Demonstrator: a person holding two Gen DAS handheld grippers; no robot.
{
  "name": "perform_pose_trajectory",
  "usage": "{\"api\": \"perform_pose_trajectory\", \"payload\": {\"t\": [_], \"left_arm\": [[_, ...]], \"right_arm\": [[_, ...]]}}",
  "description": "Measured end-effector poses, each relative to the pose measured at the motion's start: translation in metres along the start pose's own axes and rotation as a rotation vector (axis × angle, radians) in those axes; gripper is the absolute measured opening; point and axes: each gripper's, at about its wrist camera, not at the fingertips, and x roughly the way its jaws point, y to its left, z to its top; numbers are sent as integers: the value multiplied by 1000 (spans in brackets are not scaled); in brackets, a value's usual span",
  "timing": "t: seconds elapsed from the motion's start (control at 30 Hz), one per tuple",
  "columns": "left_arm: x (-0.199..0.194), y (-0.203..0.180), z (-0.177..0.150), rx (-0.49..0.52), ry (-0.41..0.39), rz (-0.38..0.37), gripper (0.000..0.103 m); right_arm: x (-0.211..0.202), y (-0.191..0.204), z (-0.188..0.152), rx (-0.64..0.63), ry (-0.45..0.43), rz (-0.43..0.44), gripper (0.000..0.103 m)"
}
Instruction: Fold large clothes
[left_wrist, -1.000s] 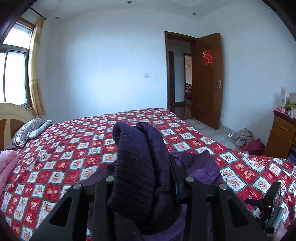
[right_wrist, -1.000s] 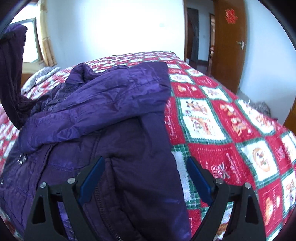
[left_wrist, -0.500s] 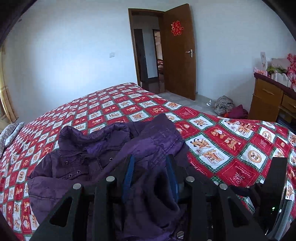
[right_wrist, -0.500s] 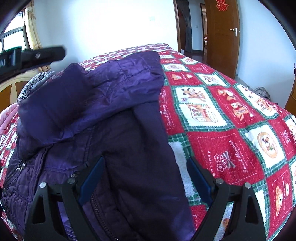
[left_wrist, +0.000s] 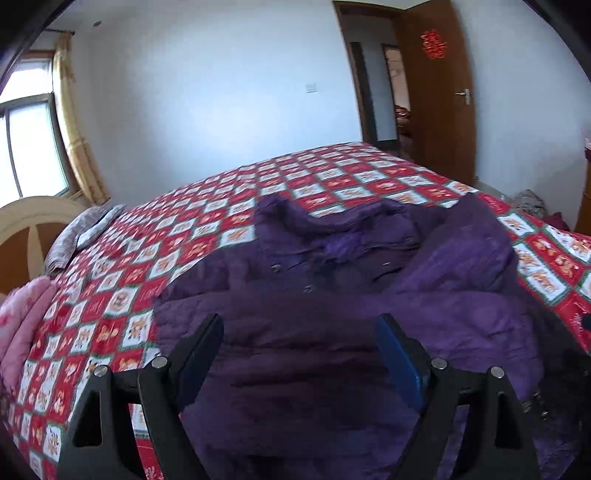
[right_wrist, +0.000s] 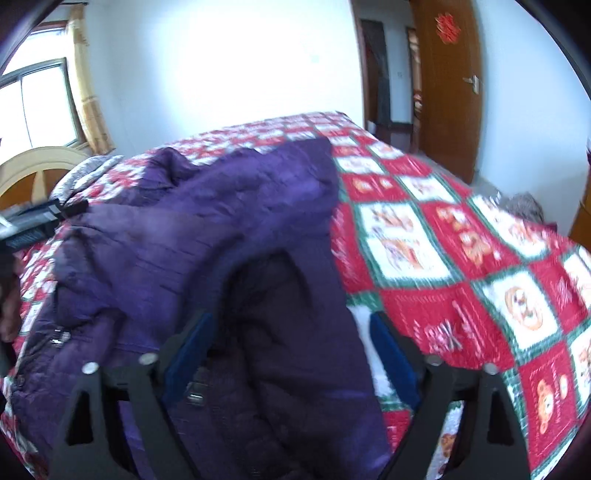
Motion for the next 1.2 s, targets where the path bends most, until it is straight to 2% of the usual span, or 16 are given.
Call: {"api": "perform_pose_trajectory", "payload": {"t": [0.03,0.13,0.2,0.33,0.4,0.47,0.57,0.67,0.9,1.2], "left_arm": [[7,14,-6,-23,15,11,84],[35,44,-21,-93,81,14,84],[52,45,-31,-116,120,-4,84],[69,29,-43,-77,134,27,84],[72,26,-44,-72,139,26,85],[76,24,-44,-75,151,10,86],[83,24,-47,-84,179,-10,87],[85,22,-49,-80,185,-6,88],[88,21,-51,-76,188,3,89],[91,20,-51,-72,199,9,91]], "right_arm": [[-3,9,6,-23,-5,19,76],[-6,42,28,-108,-23,69,72],[4,58,40,-134,-14,106,72],[50,76,45,-179,76,89,69],[74,77,35,-191,138,66,68],[88,68,29,-152,173,79,69],[91,55,30,-92,184,117,69],[90,52,28,-85,192,122,70],[95,63,27,-147,194,50,73],[97,64,27,-151,197,46,74]]}}
